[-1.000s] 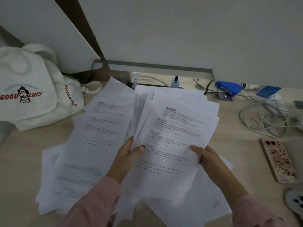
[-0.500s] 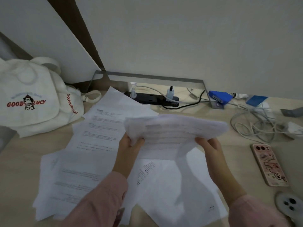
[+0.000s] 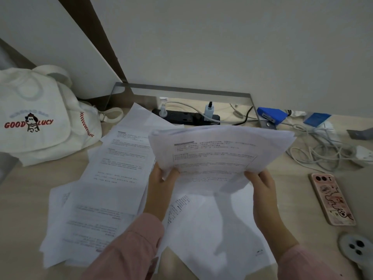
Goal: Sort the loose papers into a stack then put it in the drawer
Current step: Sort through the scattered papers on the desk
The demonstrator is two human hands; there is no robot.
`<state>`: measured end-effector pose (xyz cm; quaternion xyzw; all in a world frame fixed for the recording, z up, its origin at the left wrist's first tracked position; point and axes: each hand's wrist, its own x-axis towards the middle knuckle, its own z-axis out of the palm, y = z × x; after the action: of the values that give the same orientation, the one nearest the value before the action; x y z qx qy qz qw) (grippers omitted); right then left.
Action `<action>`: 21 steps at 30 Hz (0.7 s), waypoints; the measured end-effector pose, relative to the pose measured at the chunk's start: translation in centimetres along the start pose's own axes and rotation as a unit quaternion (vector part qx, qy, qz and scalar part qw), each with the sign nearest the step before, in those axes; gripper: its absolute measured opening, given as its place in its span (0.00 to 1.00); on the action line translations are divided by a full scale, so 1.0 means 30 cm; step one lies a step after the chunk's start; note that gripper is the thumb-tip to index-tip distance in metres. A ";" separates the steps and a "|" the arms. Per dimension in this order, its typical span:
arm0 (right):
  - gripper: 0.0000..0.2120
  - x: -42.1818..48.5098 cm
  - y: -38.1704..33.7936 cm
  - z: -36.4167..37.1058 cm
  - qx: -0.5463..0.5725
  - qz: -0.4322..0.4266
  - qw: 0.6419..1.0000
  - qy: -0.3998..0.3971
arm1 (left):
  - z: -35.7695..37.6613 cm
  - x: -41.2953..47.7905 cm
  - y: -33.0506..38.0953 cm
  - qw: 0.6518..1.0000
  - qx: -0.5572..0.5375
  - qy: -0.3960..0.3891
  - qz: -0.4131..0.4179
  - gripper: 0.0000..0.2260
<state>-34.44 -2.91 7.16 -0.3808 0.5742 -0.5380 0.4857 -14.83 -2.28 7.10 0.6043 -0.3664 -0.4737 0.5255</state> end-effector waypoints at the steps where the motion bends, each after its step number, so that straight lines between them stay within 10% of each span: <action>1: 0.14 -0.006 -0.001 -0.010 0.003 -0.012 1.000 0.000 | -0.006 -0.006 -0.007 1.000 -0.003 0.012 0.003 0.10; 12: 0.12 -0.037 0.072 -0.087 -0.043 0.071 0.996 -0.024 | 0.021 -0.057 -0.077 0.996 0.007 -0.059 -0.066 0.15; 21: 0.07 -0.041 0.165 -0.398 -0.200 0.142 0.962 0.118 | 0.262 -0.112 -0.207 0.966 0.121 -0.180 -0.141 0.06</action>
<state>-45.27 1.89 1.84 -0.3187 0.7717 -0.3785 0.3996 -23.66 -0.27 1.63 0.6135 -0.4207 -0.5964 0.3017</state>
